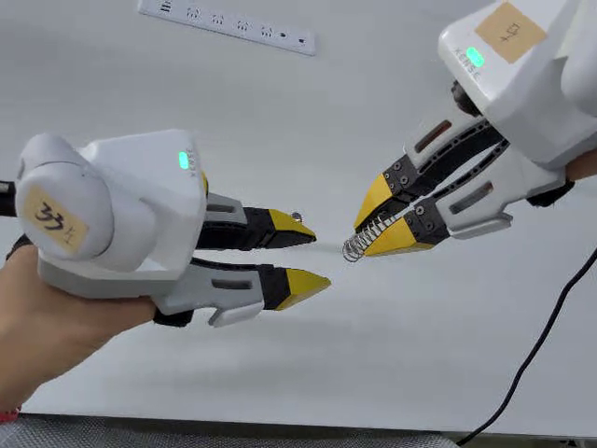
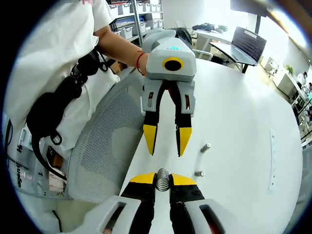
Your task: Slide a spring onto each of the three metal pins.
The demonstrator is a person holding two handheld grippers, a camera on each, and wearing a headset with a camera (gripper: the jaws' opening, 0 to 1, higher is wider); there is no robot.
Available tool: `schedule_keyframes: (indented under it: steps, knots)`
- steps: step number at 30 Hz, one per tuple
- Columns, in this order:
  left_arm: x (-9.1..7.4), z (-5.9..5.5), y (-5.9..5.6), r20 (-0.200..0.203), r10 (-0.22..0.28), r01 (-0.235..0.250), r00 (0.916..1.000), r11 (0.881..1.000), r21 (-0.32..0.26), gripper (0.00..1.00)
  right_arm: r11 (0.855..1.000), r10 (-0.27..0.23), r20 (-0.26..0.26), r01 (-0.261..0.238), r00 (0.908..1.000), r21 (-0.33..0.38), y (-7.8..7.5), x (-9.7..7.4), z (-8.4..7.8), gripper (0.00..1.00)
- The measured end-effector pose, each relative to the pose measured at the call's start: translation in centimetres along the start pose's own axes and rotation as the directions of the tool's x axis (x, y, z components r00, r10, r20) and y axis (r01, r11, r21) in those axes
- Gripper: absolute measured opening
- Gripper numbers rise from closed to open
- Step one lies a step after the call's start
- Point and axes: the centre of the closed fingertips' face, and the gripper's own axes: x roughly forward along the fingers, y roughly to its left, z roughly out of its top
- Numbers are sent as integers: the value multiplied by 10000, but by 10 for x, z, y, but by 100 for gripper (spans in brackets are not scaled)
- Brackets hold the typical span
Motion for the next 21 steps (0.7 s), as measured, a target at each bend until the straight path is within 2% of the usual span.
schedule_keyframes:
  steps: [5,8,12,14,17,19,21]
  knots:
    - [-13,-7,6,-143,299,-298,9995,9995,35,28,9986,-374,-176,381,9991,374,-8,-5,-15,6]
    - [-23,-12,12,-147,588,-586,9982,9981,166,38,9958,-616,-319,636,9976,663,-14,-8,-25,6]
    - [-37,-23,22,-307,893,-889,9955,9959,145,46,9898,-898,-489,946,9948,1063,-22,-12,-38,6]
    - [-43,-26,27,-264,1058,-1055,9940,9943,142,52,9865,-1030,-640,1102,9926,1209,-26,-13,-46,6]
    - [-49,-30,34,-139,1236,-1234,9922,9923,120,63,9815,-1153,-824,1263,9899,1437,-33,-13,-55,6]
    - [-52,-36,39,-285,1365,-1364,9902,9906,76,69,9779,-1252,-969,1393,9874,1561,-38,-12,-60,6]
    - [-55,-38,42,-242,1444,-1440,9892,9894,164,75,9748,-1325,-1061,1489,9855,1659,-43,-11,-65,6]
